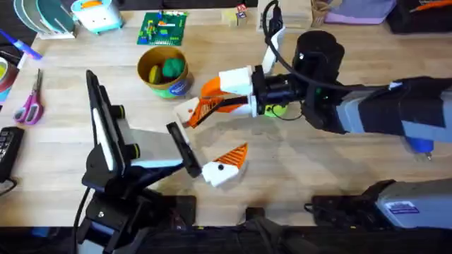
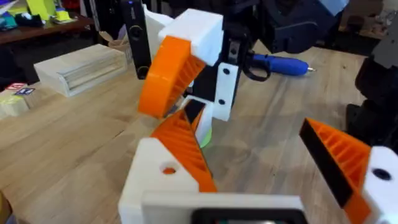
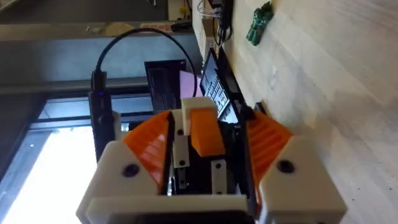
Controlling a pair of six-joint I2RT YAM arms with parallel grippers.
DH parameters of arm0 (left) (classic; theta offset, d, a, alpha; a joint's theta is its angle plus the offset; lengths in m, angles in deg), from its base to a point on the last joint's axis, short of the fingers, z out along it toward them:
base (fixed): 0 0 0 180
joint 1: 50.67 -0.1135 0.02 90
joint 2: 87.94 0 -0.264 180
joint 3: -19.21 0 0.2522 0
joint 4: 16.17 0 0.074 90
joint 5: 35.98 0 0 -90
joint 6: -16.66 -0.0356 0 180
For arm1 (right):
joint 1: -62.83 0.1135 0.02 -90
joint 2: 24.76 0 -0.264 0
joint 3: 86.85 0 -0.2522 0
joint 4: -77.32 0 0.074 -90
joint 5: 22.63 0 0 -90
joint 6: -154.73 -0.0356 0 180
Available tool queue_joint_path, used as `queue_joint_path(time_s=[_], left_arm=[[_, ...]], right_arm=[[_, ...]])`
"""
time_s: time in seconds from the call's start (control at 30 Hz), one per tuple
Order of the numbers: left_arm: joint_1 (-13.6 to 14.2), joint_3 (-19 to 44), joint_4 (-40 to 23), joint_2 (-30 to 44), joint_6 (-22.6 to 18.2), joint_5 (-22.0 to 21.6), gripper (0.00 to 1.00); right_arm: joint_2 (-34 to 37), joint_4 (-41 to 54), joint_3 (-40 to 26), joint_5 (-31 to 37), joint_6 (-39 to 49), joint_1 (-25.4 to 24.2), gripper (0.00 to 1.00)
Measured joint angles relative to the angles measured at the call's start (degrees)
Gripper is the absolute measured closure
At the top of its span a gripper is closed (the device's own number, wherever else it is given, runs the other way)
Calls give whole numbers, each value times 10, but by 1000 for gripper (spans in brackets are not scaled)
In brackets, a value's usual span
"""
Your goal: Pick up the gripper from the table and insert it into the empty holder that is missing its gripper. Then pick up a screw, insert it into the mounting hole, and use the screwdriver to tighten it. Finally, clean up the table by picking up the vegetable and placing it into the bucket.
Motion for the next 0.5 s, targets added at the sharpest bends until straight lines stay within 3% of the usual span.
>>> queue_joint_path(time_s=[0.27, 0.5], left_arm=[[0, 0, 0, 0, 0, 0, 9], [0, 0, 0, 0, 0, 0, 9]], right_arm=[[0, -6, -1, -34, 40, -23, 300], [0, -6, -1, -78, 67, -36, 301]])
